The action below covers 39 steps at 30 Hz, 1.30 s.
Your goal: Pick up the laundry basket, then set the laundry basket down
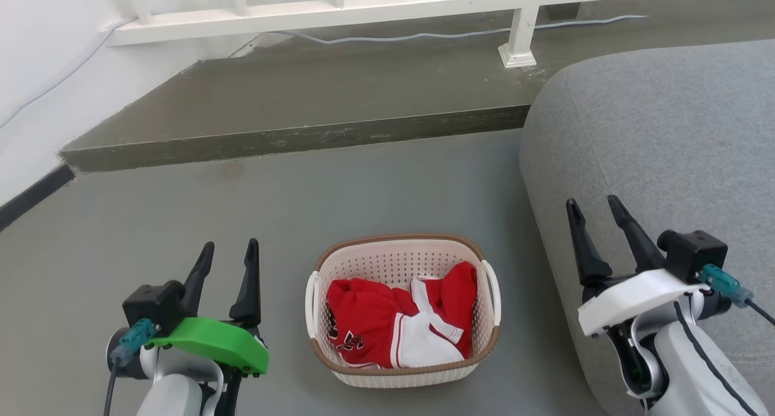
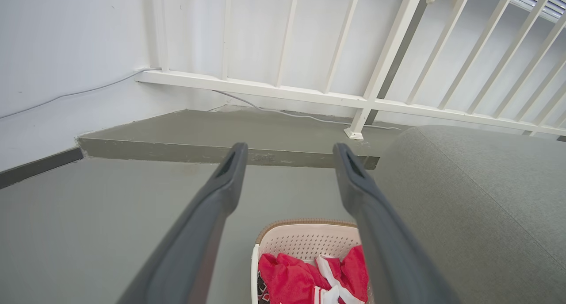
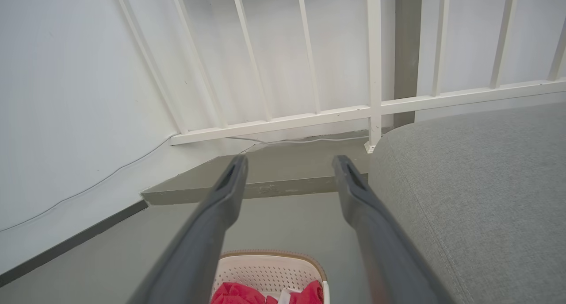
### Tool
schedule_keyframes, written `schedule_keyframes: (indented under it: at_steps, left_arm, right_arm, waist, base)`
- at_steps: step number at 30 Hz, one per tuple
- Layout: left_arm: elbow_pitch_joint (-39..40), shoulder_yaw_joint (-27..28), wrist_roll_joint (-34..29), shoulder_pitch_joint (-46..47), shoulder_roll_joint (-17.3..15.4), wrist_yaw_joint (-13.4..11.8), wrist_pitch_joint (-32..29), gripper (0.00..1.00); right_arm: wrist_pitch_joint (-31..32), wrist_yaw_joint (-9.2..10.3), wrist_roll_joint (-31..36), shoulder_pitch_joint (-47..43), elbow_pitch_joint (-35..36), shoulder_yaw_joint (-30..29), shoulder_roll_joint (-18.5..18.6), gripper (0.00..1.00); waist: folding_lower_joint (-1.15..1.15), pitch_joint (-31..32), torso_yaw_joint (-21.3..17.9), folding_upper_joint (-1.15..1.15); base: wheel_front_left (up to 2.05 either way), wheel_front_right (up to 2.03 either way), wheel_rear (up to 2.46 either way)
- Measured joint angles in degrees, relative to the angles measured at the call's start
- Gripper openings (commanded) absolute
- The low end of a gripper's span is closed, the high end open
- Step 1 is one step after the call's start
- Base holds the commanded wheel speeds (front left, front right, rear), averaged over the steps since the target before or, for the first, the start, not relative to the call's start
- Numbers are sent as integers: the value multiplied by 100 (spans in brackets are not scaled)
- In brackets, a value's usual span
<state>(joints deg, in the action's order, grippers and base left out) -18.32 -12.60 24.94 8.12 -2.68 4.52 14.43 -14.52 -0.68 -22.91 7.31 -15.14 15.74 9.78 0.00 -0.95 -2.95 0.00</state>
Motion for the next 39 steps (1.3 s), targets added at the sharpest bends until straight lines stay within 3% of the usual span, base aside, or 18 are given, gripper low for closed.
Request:
schedule_keyframes:
  at_steps: [32, 33, 39]
  left_arm:
    - [118, 69, -105, -104, 16, 109, 0, 100]
    - [102, 66, -101, -107, 20, 108, -2, 0]
    - [-154, 25, -80, -303, 51, 107, -27, 0]
  right_arm:
    - [0, -152, 283, -200, 100, -267, -164, 100]
    - [0, -156, 279, -202, 76, -263, -177, 0]
    - [4, -151, 234, -452, -167, -238, -280, 0]
  waist:
    - [0, -4, 22, 0]
    - [0, -3, 24, 0]
    - [0, -2, 24, 0]
  base:
    - [0, 0, 0]
    - [0, 0, 0]
    - [0, 0, 0]
